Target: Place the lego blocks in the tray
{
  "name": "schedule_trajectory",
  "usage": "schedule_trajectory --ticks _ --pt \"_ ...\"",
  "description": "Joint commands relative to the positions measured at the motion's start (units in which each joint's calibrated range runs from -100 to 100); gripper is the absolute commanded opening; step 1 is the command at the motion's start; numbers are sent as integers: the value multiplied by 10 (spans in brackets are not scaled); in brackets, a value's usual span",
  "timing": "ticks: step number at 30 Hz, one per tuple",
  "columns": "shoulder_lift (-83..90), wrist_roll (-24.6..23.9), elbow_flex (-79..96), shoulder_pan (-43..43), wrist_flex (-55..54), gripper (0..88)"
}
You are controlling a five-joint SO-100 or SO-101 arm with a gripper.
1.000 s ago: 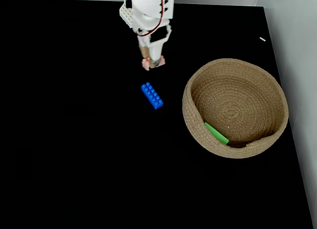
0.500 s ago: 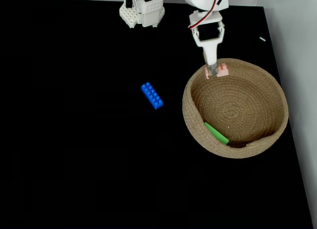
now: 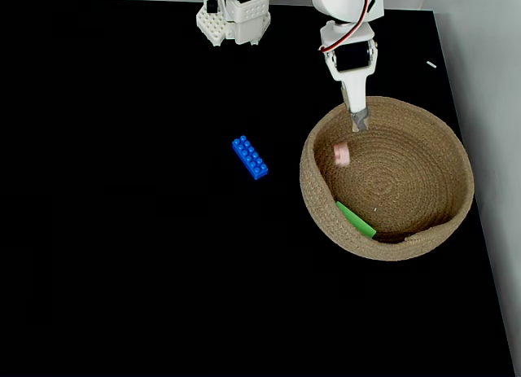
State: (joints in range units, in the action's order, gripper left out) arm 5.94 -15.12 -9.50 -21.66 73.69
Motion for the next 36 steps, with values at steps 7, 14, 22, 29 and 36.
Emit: schedule_trajectory --ticks 7,14,22,29,36 --pt "22 26 -22 15 87 247" --pt "58 122 141 148 175 203" --pt "28 -3 173 250 96 273" --pt "64 -89 283 242 48 266" --pt "6 -122 295 222 8 336"
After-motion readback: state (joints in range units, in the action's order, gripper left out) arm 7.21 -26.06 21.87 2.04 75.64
